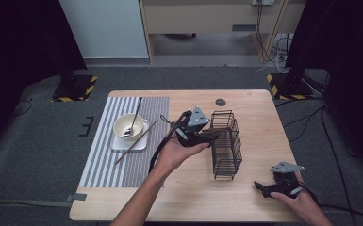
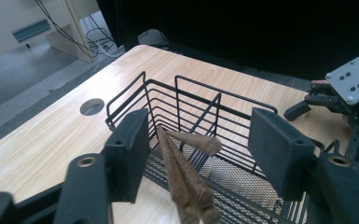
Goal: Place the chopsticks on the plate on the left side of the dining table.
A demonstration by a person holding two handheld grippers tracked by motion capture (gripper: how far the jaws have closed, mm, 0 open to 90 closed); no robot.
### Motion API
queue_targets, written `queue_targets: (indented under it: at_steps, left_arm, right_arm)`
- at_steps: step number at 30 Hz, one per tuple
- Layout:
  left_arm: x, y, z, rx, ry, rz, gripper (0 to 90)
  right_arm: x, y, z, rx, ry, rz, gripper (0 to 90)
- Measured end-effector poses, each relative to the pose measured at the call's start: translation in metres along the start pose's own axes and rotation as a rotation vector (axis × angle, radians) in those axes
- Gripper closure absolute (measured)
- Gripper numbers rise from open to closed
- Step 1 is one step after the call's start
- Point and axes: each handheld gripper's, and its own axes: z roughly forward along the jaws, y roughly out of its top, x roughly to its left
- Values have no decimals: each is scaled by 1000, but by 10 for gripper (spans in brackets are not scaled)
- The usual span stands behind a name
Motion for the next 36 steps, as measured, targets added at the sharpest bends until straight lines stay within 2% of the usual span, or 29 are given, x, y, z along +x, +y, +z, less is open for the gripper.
queue_targets:
  at_steps: [10, 30, 36]
  left_arm:
    - [-2, 1, 5, 38, 16, 1, 567]
    - [0, 4, 0, 29, 30, -41, 790]
    - [-1, 8, -2, 21, 78, -26, 825]
  right_arm:
    - [0, 0, 0, 0, 0, 0, 2]
    - [0, 0, 0, 0, 0, 2, 2]
    - [0, 0, 0, 0, 0, 0, 2]
